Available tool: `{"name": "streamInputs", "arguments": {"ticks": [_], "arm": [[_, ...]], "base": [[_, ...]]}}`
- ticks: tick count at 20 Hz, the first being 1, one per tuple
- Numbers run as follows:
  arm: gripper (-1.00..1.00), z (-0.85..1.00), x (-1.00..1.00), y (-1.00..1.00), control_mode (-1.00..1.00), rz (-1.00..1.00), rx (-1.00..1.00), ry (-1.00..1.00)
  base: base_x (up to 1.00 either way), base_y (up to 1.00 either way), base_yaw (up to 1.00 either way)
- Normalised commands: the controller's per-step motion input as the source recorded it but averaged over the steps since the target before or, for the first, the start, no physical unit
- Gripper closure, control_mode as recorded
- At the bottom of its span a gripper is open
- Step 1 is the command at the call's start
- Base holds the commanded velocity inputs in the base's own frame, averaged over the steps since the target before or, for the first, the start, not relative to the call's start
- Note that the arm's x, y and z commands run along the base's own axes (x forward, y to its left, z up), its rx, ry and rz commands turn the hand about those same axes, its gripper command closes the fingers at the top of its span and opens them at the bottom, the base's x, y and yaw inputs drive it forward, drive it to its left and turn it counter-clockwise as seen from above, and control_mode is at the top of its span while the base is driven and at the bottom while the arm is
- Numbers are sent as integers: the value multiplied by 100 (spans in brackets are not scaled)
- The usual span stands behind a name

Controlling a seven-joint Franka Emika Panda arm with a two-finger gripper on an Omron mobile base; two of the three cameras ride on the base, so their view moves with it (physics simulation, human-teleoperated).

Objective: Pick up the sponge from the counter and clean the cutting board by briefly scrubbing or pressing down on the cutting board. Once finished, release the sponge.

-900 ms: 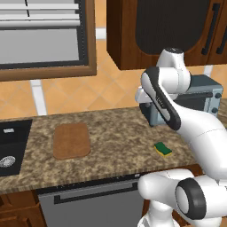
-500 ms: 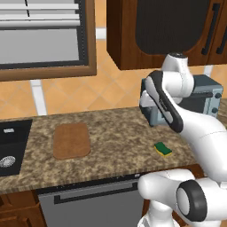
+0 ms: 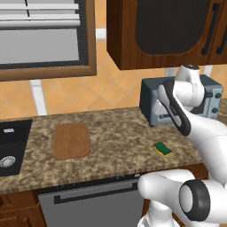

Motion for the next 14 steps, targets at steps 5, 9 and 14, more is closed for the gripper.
{"name": "streamInputs", "arguments": {"ticks": [5,9,14], "arm": [[-100,-38,0,-15,-100,0,-1,3],[-100,-37,0,-5,-100,0,-3,3],[-100,-29,0,-8,-100,0,-2,8]], "base": [[0,0,0],[0,0,0],[0,0,0]]}}
